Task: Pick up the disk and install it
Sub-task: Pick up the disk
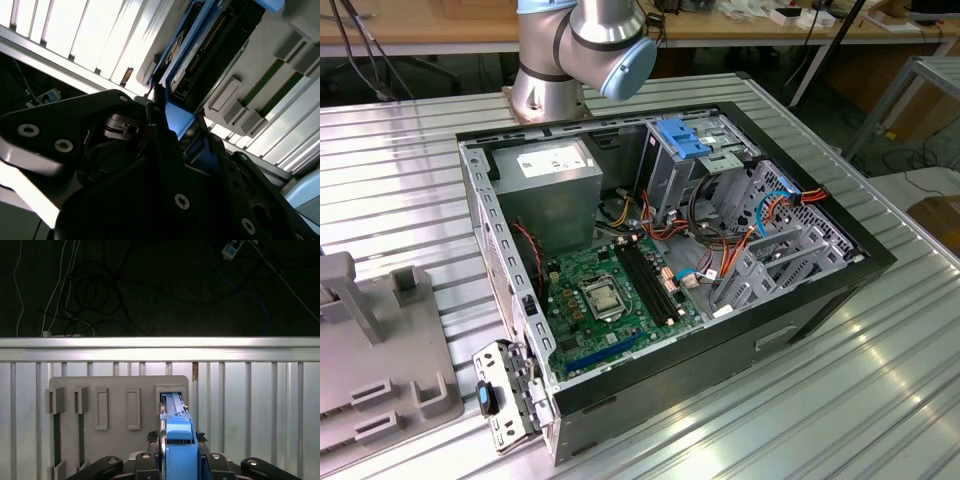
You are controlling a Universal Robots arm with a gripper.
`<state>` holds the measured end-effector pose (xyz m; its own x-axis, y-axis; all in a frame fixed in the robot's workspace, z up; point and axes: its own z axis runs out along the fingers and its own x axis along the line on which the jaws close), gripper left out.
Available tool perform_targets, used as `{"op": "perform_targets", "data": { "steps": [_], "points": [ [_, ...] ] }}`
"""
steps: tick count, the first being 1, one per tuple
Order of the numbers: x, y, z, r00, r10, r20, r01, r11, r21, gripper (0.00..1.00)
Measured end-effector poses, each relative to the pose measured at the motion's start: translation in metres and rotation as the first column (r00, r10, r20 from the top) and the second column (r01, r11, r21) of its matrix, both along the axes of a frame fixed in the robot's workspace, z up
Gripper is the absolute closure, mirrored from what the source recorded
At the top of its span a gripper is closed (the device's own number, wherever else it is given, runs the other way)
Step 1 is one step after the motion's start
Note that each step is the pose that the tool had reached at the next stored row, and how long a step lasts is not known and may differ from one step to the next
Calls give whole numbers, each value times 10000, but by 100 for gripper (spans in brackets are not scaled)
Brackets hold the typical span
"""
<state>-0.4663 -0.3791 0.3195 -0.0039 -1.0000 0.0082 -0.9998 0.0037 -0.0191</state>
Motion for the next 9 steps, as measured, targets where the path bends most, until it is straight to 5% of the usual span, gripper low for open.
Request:
{"op": "perform_targets", "data": {
  "steps": [5,9],
  "points": [
    [0,0,0,10000,0,0,0,10000,-2,63],
    [0,0,-1,10000,0,1,0,10000,82,63]
  ]
}}
